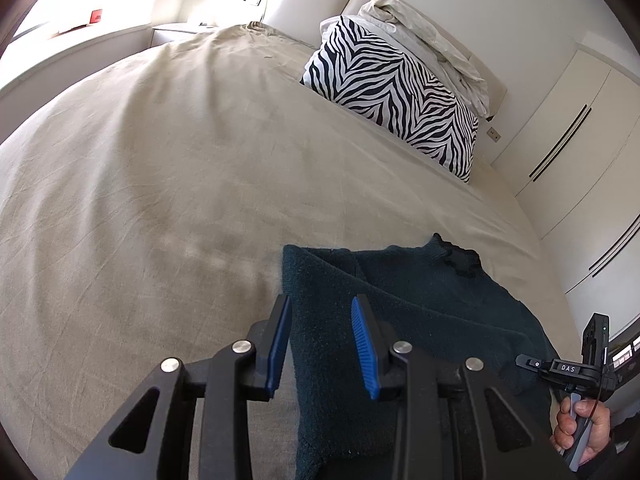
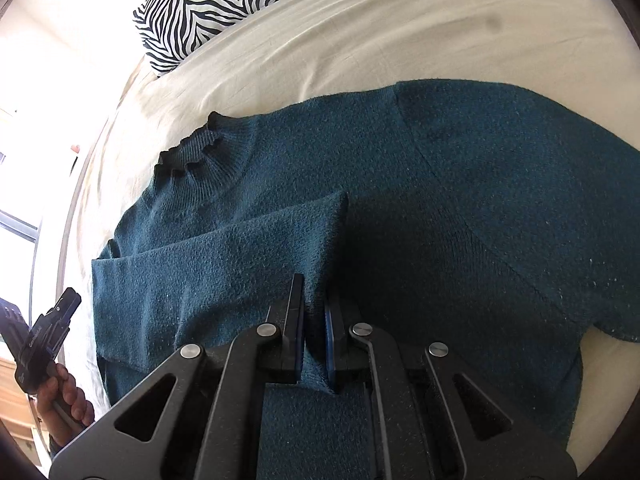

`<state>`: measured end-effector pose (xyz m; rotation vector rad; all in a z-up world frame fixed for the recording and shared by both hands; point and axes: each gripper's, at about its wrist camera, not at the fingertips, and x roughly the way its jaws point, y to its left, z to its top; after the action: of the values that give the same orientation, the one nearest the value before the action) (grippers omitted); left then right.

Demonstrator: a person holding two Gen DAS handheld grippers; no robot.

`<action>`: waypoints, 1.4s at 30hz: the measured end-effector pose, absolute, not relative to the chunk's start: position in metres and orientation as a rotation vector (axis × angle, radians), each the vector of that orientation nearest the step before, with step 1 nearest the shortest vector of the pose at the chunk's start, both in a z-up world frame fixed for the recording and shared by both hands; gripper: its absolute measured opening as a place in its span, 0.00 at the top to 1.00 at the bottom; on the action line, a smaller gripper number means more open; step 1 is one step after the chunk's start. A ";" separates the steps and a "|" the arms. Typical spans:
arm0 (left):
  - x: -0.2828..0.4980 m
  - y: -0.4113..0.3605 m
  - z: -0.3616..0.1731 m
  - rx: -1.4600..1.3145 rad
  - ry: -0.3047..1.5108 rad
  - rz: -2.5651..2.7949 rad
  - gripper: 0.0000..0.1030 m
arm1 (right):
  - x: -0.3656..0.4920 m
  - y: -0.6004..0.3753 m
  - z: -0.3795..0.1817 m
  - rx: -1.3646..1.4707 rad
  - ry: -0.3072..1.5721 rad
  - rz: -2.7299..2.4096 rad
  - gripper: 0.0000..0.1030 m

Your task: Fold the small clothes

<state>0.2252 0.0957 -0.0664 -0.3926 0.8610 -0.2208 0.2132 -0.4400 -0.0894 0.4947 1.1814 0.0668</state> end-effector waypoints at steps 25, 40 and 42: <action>0.262 0.105 -0.107 -0.730 1.024 -0.513 0.58 | 0.192 -0.482 -0.100 0.852 1.051 0.154 0.51; 0.179 0.098 -0.115 -0.655 1.022 -0.595 0.54 | 0.155 -0.492 -0.097 0.851 1.050 0.155 0.51; 0.163 0.095 -0.112 -0.630 1.022 -0.605 0.50 | 0.139 -0.500 -0.093 0.860 1.039 0.147 0.51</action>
<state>0.1634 0.0945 -0.1122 -0.6299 1.0223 -0.6051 0.1389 -0.4996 -0.0933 0.8602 1.0391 0.1475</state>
